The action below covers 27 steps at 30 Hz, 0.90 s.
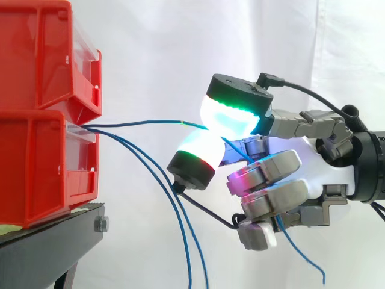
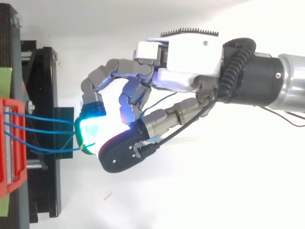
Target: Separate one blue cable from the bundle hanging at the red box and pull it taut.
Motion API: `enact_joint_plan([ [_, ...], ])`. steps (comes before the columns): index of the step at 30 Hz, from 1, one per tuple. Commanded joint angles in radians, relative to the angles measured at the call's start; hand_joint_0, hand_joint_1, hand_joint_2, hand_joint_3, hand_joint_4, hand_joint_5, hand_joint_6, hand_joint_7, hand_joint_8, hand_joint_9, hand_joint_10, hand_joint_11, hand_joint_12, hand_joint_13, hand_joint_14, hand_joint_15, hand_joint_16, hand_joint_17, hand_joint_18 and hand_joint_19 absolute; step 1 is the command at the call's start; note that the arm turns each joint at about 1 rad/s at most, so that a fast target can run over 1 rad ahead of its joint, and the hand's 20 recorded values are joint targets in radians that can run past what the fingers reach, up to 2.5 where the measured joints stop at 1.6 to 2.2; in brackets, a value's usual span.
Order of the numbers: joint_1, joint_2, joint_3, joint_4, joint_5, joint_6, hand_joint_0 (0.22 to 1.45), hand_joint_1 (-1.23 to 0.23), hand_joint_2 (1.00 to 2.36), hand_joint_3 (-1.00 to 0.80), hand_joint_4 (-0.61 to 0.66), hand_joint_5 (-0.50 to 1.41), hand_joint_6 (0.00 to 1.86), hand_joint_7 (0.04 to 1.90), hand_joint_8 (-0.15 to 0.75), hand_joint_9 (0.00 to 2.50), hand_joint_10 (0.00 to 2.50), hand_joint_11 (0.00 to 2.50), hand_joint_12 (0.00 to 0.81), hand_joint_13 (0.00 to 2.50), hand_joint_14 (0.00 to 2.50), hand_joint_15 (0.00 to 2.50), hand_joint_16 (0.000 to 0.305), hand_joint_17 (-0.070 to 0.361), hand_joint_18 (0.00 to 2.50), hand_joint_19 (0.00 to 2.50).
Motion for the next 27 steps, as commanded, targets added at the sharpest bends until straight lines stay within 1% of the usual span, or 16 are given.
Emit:
enact_joint_plan([
  [1,0.0,0.0,0.001,0.0,0.002,0.0,0.63,-0.81,1.02,-0.06,-0.01,-0.12,0.9,1.26,0.405,0.98,0.99,1.22,0.406,1.15,0.76,1.31,0.052,0.117,1.14,0.9],
  [2,0.0,0.0,0.001,-0.002,0.002,-0.002,0.63,-0.81,1.02,-0.06,-0.01,-0.12,0.9,1.26,0.397,0.98,1.0,1.23,0.405,1.15,0.76,1.32,0.052,0.117,1.14,0.91],
  [4,0.0,0.0,-0.001,-0.002,0.002,-0.002,0.63,-0.81,1.02,-0.05,-0.02,-0.12,0.9,1.27,0.397,0.96,1.07,1.2,0.402,1.12,1.04,1.26,0.053,0.119,1.19,0.98],
  [6,0.0,0.0,-0.001,0.0,0.002,0.0,0.63,-0.81,1.02,-0.05,-0.01,-0.12,0.9,1.27,0.398,0.95,1.17,1.18,0.4,1.09,1.22,1.22,0.052,0.118,1.21,1.03],
  [9,0.0,0.0,-0.001,0.0,0.002,-0.002,0.63,-0.81,1.02,-0.05,-0.01,-0.12,0.9,1.27,0.398,0.95,1.21,1.18,0.4,1.07,1.44,1.17,0.052,0.118,1.24,1.08],
  [11,0.0,0.0,-0.001,-0.002,0.002,0.0,0.63,-0.81,1.02,-0.05,-0.01,-0.12,0.9,1.27,0.399,0.95,1.23,1.14,0.398,1.07,1.49,1.16,0.052,0.118,1.25,1.1],
  [13,0.0,0.0,-0.001,-0.002,0.002,-0.002,0.63,-0.81,1.02,-0.06,-0.01,-0.12,0.9,1.26,0.392,0.94,1.31,1.13,0.397,1.06,1.54,1.15,0.052,0.117,1.26,1.12],
  [21,0.0,0.0,-0.001,-0.002,0.004,-0.002,0.64,-0.81,1.02,-0.06,-0.01,-0.12,0.9,1.26,0.392,0.93,1.36,1.14,0.396,1.05,1.63,1.16,0.052,0.117,1.3,1.16],
  [27,0.0,0.0,-0.001,-0.002,0.004,-0.002,0.64,-0.81,1.02,-0.07,-0.02,-0.12,0.9,1.24,0.382,0.92,1.39,1.19,0.407,1.05,1.67,1.19,0.051,0.115,1.33,1.22],
])
